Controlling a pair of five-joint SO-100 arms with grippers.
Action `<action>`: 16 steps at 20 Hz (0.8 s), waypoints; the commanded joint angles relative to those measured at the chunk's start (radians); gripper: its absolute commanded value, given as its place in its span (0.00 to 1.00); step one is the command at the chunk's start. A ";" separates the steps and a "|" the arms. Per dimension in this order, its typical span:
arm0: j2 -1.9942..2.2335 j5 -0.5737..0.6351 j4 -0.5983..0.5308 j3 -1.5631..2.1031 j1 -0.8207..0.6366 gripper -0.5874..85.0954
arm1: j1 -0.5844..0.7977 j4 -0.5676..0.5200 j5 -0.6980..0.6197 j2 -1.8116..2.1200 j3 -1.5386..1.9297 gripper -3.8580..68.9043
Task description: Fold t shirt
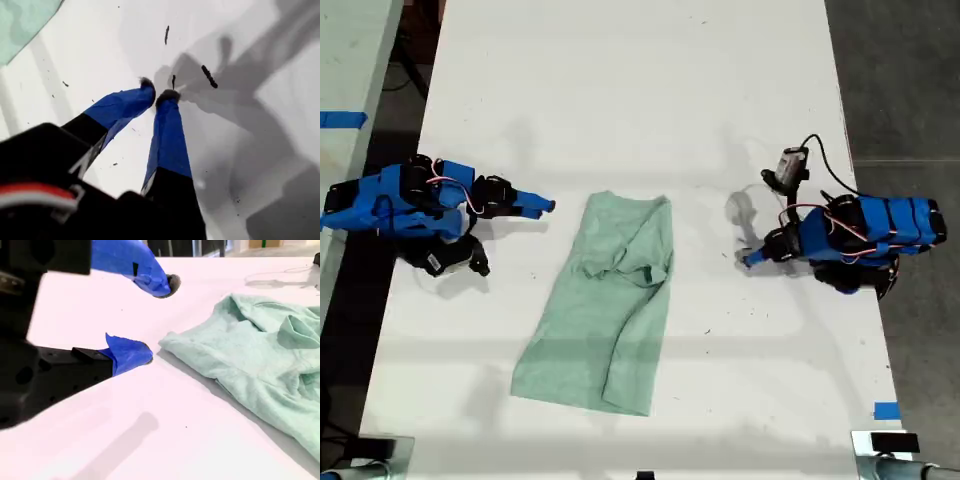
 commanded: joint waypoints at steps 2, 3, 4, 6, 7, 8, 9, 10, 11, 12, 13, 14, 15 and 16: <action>0.006 0.005 -0.002 0.048 -0.012 0.21 | -0.081 -0.032 -0.140 0.011 0.052 0.12; 0.006 0.005 -0.002 0.048 -0.012 0.21 | -0.075 -0.032 -0.169 0.011 0.052 0.12; 0.006 0.005 -0.002 0.048 -0.012 0.21 | -0.074 -0.032 -0.281 0.011 0.052 0.12; 0.006 0.003 -0.002 0.048 -0.014 0.21 | -0.080 -0.043 -0.503 0.012 0.058 0.12; 0.006 0.003 -0.002 0.048 -0.014 0.21 | -0.081 -0.043 -0.503 0.012 0.058 0.11; 0.006 0.003 -0.002 0.048 -0.014 0.21 | -0.081 -0.043 -0.503 0.012 0.058 0.11; 0.006 0.003 -0.002 0.048 -0.009 0.21 | -0.081 -0.043 -0.503 0.012 0.058 0.11; 0.006 0.003 -0.002 0.048 -0.003 0.21 | -0.081 -0.043 -0.503 0.012 0.058 0.11; 0.006 0.002 -0.002 0.048 -0.002 0.21 | -0.081 -0.043 -0.503 0.012 0.058 0.11; 0.006 0.002 -0.002 0.049 -0.003 0.21 | -0.081 -0.043 -0.503 0.012 0.058 0.11; 0.006 0.000 -0.002 0.049 -0.008 0.21 | -0.081 -0.043 -0.503 0.012 0.058 0.11; 0.006 0.000 -0.002 0.049 -0.011 0.21 | -0.081 -0.043 -0.503 0.012 0.058 0.11; 0.006 0.000 -0.002 0.049 -0.011 0.21 | -0.081 -0.043 -0.503 0.012 0.058 0.11; 0.006 0.000 -0.002 0.049 -0.011 0.21 | -0.081 -0.043 -0.503 0.012 0.058 0.11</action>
